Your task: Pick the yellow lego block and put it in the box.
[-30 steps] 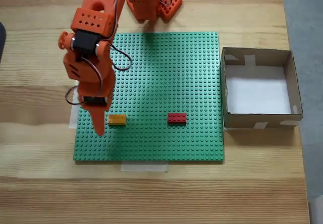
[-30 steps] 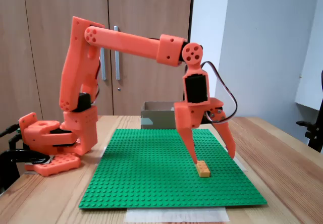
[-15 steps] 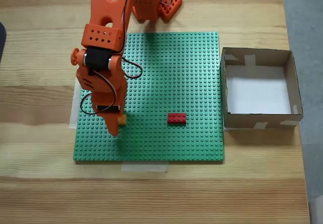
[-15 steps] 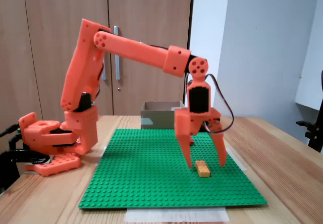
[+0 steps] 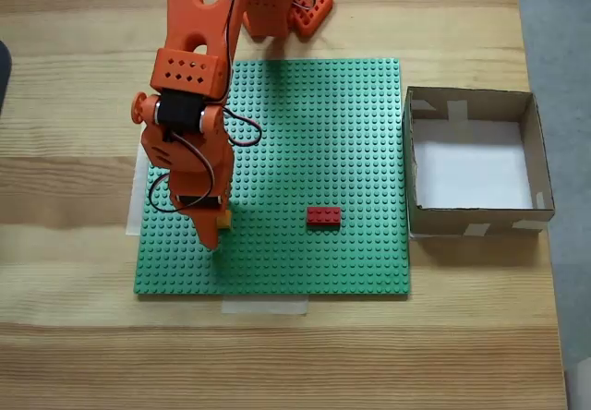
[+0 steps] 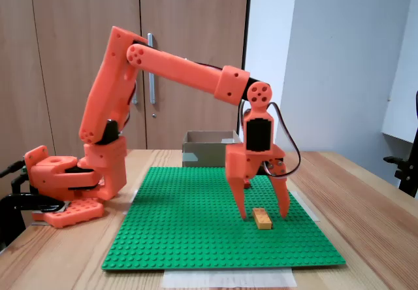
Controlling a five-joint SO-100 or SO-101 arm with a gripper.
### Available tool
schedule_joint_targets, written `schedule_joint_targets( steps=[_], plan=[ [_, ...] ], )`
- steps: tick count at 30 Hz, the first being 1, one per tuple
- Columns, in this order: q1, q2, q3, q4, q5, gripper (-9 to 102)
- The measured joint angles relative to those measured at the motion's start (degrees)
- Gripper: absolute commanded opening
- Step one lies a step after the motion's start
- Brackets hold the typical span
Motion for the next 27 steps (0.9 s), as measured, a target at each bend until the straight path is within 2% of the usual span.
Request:
schedule_joint_targets(
  steps=[12,18,27],
  plan=[
    [0.0,-1.3,-1.0,-0.7,-0.4,31],
    [0.0,-1.3,-1.6,0.4,-0.4,16],
    [0.0,-1.4,-2.7,2.4,-1.1,14]
  ],
)
